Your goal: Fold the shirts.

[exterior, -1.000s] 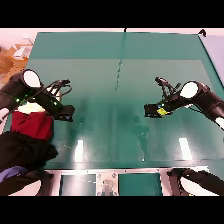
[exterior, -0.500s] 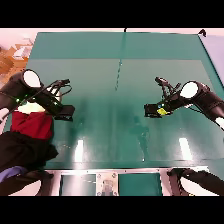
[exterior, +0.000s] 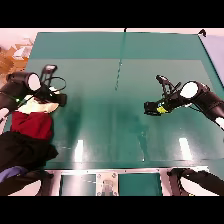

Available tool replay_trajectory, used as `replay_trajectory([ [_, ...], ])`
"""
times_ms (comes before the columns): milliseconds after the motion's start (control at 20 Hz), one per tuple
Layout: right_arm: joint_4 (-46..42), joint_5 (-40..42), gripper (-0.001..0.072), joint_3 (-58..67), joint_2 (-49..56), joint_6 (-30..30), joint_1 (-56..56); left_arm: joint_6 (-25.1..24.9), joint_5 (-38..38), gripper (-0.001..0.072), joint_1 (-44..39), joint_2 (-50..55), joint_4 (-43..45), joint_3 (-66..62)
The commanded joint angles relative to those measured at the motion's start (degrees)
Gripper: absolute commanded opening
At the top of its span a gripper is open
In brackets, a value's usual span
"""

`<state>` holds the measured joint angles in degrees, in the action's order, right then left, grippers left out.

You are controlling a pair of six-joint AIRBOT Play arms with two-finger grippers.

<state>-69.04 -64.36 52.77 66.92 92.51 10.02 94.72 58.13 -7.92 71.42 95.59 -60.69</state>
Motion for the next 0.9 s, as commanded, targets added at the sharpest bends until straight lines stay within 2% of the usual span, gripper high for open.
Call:
replay_trajectory([
  [0,0.0,2.3,0.0034,0.0,0.1,0.0,0.0,4.3,-11.1,0.0702,5.7,1.0,11.9,0.0],
  [50,0.0,2.4,0.0131,0.0,0.1,0.0,0.0,4.3,-11.2,0.0702,9.2,1.6,11.5,0.0],
  [100,0.0,2.4,0.0195,0.0,0.1,0.0,0.0,4.2,-11.2,0.0702,12.6,2.1,10.3,0.0],
  [150,0.0,2.4,0.0193,0.0,0.1,0.0,0.0,3.8,-11.7,0.0702,16.2,2.7,7.2,0.0],
  [300,0.0,2.4,0.0194,0.0,0.1,0.0,0.0,-4.2,-14.5,0.0703,23.7,6.3,-5.9,0.0],
  [500,0.0,2.4,0.0193,0.0,0.1,0.0,0.0,-16.6,-8.7,0.0689,25.5,14.5,-22.0,0.0],
  [600,0.0,2.4,0.0188,0.0,0.1,0.0,0.0,-20.2,-9.2,0.0037,25.5,15.7,-27.7,-0.3],
  [700,0.0,1.5,0.0015,0.3,0.1,0.3,0.0,-20.5,-8.2,0.0026,25.5,15.3,-30.2,-3.8],
  [850,0.0,0.2,0.0013,1.4,0.0,0.2,-1.9,-20.4,0.4,0.0026,25.1,13.6,-34.6,-14.3],
])
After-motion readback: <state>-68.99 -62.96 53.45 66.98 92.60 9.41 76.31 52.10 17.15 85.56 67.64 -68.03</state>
